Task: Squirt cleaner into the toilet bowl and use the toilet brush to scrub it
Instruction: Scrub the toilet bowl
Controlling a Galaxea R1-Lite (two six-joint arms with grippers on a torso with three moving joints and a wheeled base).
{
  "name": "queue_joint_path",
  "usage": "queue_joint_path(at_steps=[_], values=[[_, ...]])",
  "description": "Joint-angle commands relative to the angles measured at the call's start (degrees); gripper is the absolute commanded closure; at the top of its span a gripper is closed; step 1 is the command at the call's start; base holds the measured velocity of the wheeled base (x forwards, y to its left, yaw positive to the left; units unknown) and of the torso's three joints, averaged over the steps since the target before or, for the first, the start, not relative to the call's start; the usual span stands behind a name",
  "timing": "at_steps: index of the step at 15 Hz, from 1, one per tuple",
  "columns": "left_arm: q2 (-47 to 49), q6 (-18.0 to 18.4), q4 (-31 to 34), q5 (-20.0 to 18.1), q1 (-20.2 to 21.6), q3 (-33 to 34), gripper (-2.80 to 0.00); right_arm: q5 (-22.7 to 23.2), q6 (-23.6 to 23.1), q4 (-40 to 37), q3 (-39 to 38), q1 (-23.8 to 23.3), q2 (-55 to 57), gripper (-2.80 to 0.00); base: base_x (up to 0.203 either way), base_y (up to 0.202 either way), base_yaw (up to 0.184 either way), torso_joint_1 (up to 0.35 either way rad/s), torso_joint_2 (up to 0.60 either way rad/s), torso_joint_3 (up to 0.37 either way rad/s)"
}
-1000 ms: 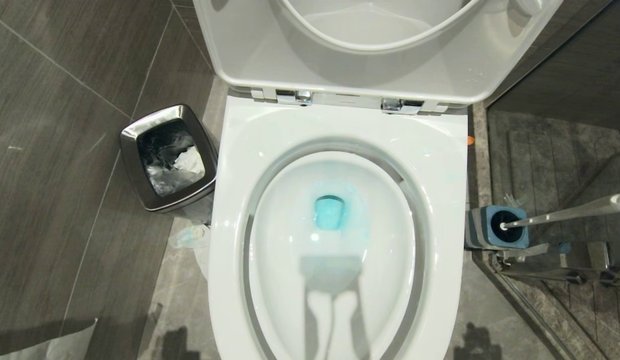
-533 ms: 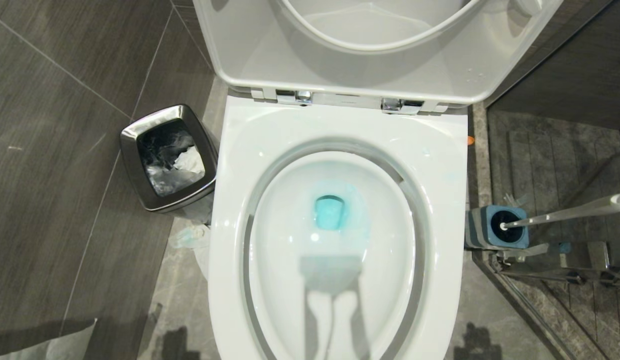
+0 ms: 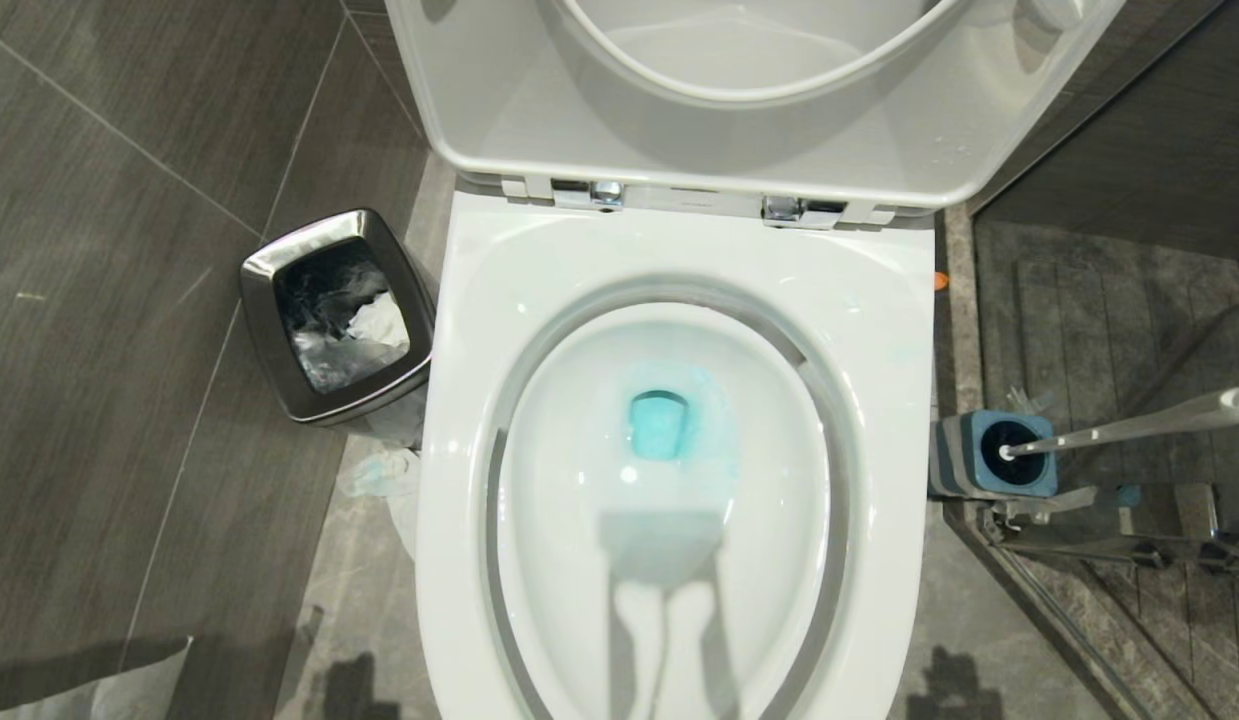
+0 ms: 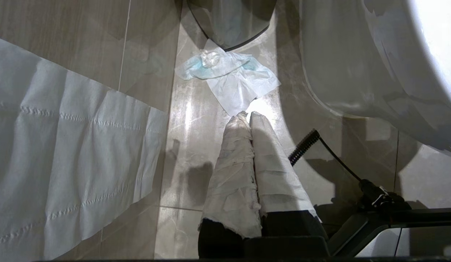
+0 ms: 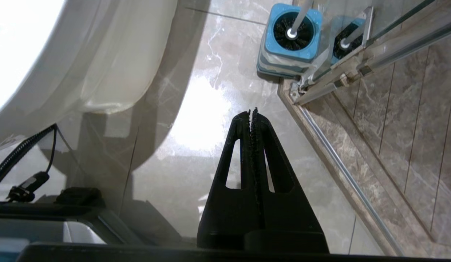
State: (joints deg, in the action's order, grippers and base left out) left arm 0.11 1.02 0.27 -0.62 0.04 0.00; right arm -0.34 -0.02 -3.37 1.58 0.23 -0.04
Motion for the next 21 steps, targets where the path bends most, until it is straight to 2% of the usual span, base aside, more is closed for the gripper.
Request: queue_joint_path(at_steps=[1,4,8,11,12,13,16,18,21], values=[[0.0,0.0,0.0,0.0,0.0,0.1,0.0,0.2,0.2,-7.5,6.3,0.0,2.8,0.0,0.0,0.0,0.0,0.0,0.0,0.0],[0.0,0.0,0.0,0.0,0.0,0.1,0.0,0.8,0.4,-16.4,17.8,0.1,15.5,0.0,0.0,0.0,0.0,0.0,0.0,0.0],[0.0,0.0,0.0,0.0,0.0,0.1,0.0,4.0,0.4,-21.1,33.8,0.1,35.7,0.0,0.0,0.0,0.0,0.0,0.0,0.0],[0.0,0.0,0.0,0.0,0.0,0.1,0.0,4.5,0.5,-22.6,39.6,0.1,46.9,0.0,0.0,0.0,0.0,0.0,0.0,0.0],[0.0,0.0,0.0,0.0,0.0,0.1,0.0,3.9,0.5,-20.9,39.9,0.1,50.0,0.0,0.0,0.0,0.0,0.0,0.0,0.0],[0.0,0.0,0.0,0.0,0.0,0.1,0.0,2.6,0.5,-15.6,39.2,0.0,52.6,0.0,0.0,0.0,0.0,0.0,0.0,0.0],[0.0,0.0,0.0,0.0,0.0,0.1,0.0,-1.9,0.4,9.0,32.6,0.1,62.1,0.0,0.0,0.0,0.0,0.001,0.0,0.008],[0.0,0.0,0.0,0.0,0.0,0.1,0.0,-3.7,0.5,21.7,28.1,0.8,67.6,0.0,0.0,0.0,0.0,0.0,0.0,0.0],[0.0,0.0,0.0,0.0,0.0,0.1,0.0,-4.3,1.6,33.7,23.3,5.4,71.9,0.0,0.0,0.0,0.0,0.0,0.0,0.0]])
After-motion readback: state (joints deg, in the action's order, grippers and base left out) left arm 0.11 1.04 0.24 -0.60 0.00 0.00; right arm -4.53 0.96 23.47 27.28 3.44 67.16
